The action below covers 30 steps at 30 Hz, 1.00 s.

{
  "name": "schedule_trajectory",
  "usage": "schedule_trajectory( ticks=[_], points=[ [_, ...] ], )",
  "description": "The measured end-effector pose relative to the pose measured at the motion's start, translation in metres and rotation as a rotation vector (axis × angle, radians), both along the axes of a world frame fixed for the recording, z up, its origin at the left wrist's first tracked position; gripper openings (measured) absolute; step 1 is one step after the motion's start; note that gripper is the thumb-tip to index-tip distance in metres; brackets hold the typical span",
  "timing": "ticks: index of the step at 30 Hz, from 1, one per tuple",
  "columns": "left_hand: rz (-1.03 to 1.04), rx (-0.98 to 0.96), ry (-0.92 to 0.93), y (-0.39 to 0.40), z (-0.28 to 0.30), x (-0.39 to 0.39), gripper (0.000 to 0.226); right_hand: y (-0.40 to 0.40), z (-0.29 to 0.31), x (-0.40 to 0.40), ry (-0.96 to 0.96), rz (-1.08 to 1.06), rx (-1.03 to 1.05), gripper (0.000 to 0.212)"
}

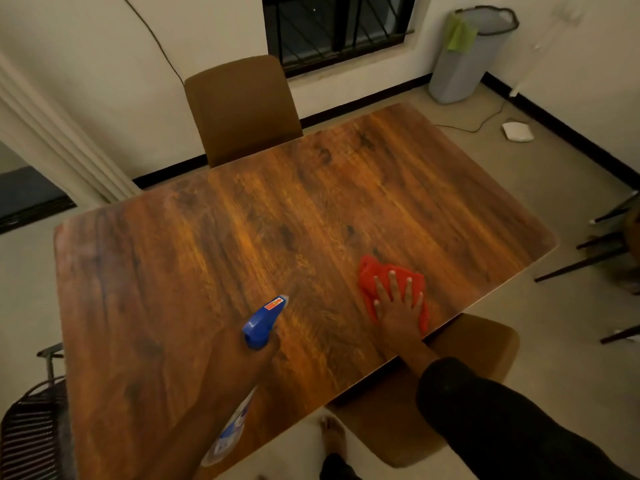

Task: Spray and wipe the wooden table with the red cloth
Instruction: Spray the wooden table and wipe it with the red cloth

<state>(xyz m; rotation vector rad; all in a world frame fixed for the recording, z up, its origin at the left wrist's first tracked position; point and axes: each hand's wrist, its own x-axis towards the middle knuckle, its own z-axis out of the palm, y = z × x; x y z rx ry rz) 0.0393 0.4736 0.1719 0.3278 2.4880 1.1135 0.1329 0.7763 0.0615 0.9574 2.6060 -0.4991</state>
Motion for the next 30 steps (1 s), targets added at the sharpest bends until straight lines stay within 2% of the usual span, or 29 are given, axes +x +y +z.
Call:
schedule_trajectory(
  ticks=[3, 5, 10, 13, 15, 18, 20, 22, 25, 28, 30],
  points=[
    [0.077, 0.028, -0.064, 0.039, -0.007, -0.014, 0.025, 0.033, -0.009, -0.004, -0.015, 0.378, 0.020, 0.059],
    [0.040, 0.051, -0.061, 0.061, -0.005, -0.021, 0.021, 0.061, -0.010, -0.011, -0.056, 0.448, 0.053, 0.059],
    [0.022, 0.147, 0.004, 0.094, 0.012, -0.039, 0.017, 0.095, -0.010, -0.067, 0.016, -0.010, 0.006, 0.060],
    [0.029, 0.155, 0.023, 0.097, 0.019, -0.046, 0.014, 0.067, -0.014, -0.117, 0.052, -0.128, 0.043, 0.061],
    [0.058, 0.142, 0.029, 0.094, 0.018, -0.054, 0.012, 0.031, -0.017, -0.145, 0.068, 0.039, 0.014, 0.063],
    [0.088, 0.096, 0.020, 0.085, 0.014, -0.061, 0.012, -0.044, -0.020, -0.162, 0.082, 0.455, -0.069, 0.069],
    [0.117, 0.086, 0.020, 0.077, 0.014, -0.063, 0.011, -0.085, -0.026, -0.160, 0.064, 0.765, -0.080, 0.065],
    [0.141, 0.089, 0.061, 0.068, 0.018, -0.065, 0.013, -0.087, -0.025, -0.160, 0.061, 0.887, -0.067, 0.062],
    [0.230, 0.050, 0.034, 0.051, 0.024, -0.075, 0.008, -0.040, -0.023, -0.163, 0.084, 0.726, 0.017, 0.058],
    [0.289, -0.003, -0.088, 0.034, 0.029, -0.086, 0.016, 0.008, -0.011, -0.160, 0.027, 0.430, 0.038, 0.058],
    [0.313, 0.004, -0.168, 0.027, 0.037, -0.086, 0.022, 0.010, -0.001, -0.153, 0.009, 0.328, 0.011, 0.059]
  ],
)
